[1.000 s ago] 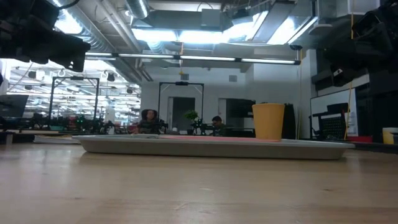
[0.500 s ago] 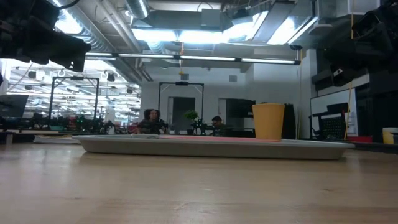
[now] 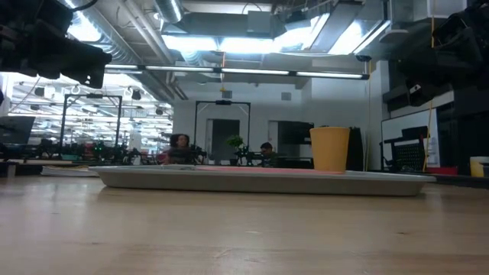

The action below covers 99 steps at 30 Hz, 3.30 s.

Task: Pick and place plate/cup/fork/spoon on tray
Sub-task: Return to Home Position

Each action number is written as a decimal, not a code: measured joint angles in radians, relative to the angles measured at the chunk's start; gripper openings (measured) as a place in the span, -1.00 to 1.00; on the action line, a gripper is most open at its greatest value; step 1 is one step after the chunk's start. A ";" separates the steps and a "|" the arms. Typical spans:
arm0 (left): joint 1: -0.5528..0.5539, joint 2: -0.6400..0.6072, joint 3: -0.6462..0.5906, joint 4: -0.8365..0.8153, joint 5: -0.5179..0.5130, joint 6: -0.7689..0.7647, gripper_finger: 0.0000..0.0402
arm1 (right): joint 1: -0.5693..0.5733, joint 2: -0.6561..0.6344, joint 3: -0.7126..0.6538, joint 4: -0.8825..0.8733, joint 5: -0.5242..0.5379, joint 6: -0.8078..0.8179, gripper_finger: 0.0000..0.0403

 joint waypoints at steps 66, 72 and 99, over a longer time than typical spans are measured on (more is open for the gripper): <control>0.000 0.000 0.000 0.000 -0.001 0.000 -0.66 | -0.110 0.032 0.000 -0.002 -0.026 -0.258 -0.51; 0.000 0.000 0.000 0.000 -0.001 0.000 -0.66 | -0.110 0.032 0.000 -0.001 -0.026 -0.258 -0.51; 0.000 0.000 0.000 0.000 -0.001 0.000 -0.66 | -0.110 0.032 0.000 -0.001 -0.026 -0.257 -0.51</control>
